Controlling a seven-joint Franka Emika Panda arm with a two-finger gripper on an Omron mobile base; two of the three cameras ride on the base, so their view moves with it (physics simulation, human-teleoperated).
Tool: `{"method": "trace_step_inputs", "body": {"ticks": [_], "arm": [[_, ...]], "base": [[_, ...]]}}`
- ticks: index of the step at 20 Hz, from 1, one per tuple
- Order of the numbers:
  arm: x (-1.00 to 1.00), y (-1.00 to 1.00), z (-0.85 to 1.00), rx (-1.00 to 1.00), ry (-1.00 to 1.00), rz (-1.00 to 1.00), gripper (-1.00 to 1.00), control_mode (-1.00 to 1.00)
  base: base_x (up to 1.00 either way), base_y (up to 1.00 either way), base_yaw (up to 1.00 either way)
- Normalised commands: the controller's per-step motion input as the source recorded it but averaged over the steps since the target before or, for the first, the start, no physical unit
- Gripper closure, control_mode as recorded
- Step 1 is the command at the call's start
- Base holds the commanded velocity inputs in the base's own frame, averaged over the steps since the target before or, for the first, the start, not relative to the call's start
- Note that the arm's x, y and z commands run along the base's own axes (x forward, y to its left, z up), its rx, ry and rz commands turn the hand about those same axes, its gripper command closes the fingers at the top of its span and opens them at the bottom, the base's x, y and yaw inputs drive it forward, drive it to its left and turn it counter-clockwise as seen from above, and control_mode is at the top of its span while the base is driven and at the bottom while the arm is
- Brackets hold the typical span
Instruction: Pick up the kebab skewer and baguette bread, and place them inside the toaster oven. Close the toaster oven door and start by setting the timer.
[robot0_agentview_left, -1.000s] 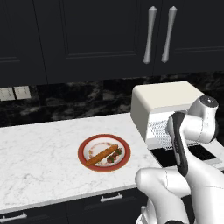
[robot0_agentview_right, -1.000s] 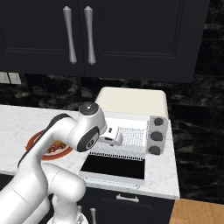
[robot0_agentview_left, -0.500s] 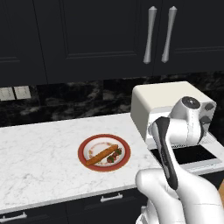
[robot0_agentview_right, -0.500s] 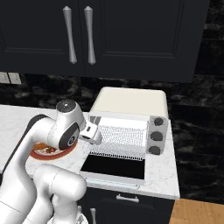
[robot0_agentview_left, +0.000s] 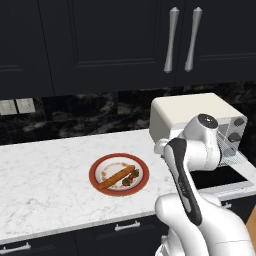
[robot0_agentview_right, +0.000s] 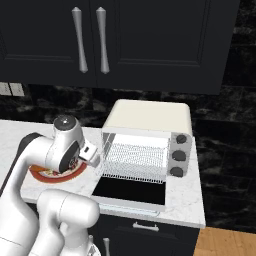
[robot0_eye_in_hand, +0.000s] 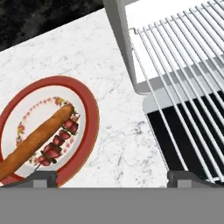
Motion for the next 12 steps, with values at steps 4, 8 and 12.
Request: {"method": "trace_step_inputs", "body": {"ticks": [4,8,12], "arm": [[0.15,0.52,-0.01,0.1,0.03,-0.1,-1.0,-1.0],[0.28,0.53,-0.08,0.03,0.0,-0.2,-1.0,-1.0],[0.1,0.65,-0.22,0.0,0.04,-0.22,-1.0,-1.0]], "base": [[0.0,0.0,0.0],[0.0,0.0,0.0],[0.0,0.0,0.0]]}}
